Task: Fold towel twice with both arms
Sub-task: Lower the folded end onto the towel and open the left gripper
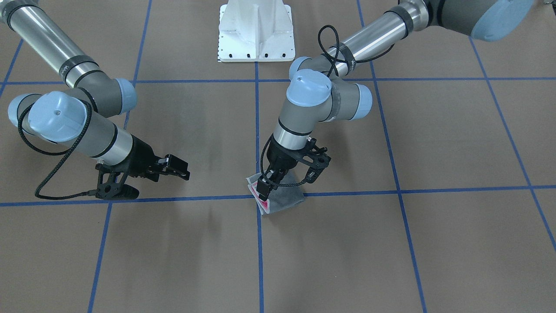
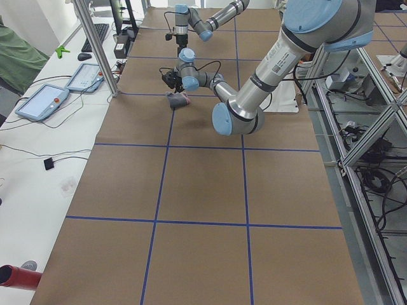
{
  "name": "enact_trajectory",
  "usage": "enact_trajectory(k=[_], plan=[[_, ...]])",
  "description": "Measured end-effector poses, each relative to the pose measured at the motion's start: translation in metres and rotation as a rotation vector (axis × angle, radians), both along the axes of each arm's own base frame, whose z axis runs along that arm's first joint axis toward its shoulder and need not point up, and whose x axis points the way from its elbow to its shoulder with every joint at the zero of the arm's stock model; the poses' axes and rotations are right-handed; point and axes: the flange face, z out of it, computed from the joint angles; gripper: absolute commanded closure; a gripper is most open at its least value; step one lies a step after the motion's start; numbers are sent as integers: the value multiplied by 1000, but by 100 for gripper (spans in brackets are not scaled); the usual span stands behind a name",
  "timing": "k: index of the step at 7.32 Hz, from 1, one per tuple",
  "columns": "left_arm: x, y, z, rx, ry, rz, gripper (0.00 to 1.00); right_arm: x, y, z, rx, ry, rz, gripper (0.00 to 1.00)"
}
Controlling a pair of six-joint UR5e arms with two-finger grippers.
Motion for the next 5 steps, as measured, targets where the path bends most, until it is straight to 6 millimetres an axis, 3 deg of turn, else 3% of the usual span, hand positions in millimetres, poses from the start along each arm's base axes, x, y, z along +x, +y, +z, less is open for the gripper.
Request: enact_trajectory(k=[2, 5], plan=[[0, -6, 3, 10, 2, -15, 0, 0, 0, 1, -1, 1, -1, 0], [2, -22, 23, 26, -5, -52, 0, -1, 0, 3, -3, 4, -1, 0]])
